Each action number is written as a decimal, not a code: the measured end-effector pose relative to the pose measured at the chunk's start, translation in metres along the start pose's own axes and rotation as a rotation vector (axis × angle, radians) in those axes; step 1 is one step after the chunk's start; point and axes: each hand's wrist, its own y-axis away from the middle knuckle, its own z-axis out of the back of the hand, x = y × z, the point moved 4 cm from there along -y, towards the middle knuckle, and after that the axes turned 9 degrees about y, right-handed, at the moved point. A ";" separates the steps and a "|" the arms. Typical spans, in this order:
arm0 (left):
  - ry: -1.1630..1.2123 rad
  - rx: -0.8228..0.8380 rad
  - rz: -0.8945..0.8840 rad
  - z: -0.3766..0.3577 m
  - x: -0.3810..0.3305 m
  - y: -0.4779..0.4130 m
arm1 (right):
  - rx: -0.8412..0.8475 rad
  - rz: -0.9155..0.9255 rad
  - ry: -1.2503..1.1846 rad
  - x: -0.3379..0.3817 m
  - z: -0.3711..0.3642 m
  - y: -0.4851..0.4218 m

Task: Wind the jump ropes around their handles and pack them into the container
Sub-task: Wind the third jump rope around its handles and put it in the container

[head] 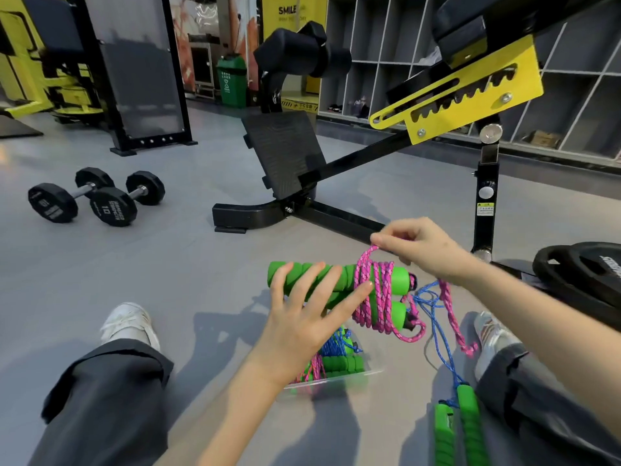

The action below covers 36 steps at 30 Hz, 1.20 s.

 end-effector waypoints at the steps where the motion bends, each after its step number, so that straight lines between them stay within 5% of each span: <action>1: -0.003 -0.003 0.012 0.001 0.003 -0.002 | -0.033 -0.022 -0.049 -0.007 -0.010 0.005; 8: -0.049 -0.013 0.077 0.000 0.006 -0.007 | -0.213 -0.262 -0.394 -0.038 -0.084 0.042; 19: -0.175 0.049 0.133 -0.016 0.018 0.010 | 0.082 -0.331 -0.355 -0.012 -0.122 0.070; 24: -0.255 0.081 0.135 -0.017 0.025 0.020 | 0.200 -0.442 -0.539 -0.001 -0.123 0.089; 30: -0.269 0.145 0.105 -0.022 0.022 0.025 | 0.410 -0.253 0.110 0.025 -0.092 0.092; 33: -0.288 0.154 0.101 -0.022 0.025 0.028 | 0.348 -0.098 0.492 0.037 -0.062 0.083; 36: -0.264 0.113 0.086 -0.018 0.018 0.021 | 0.286 -0.048 0.543 0.050 -0.033 0.074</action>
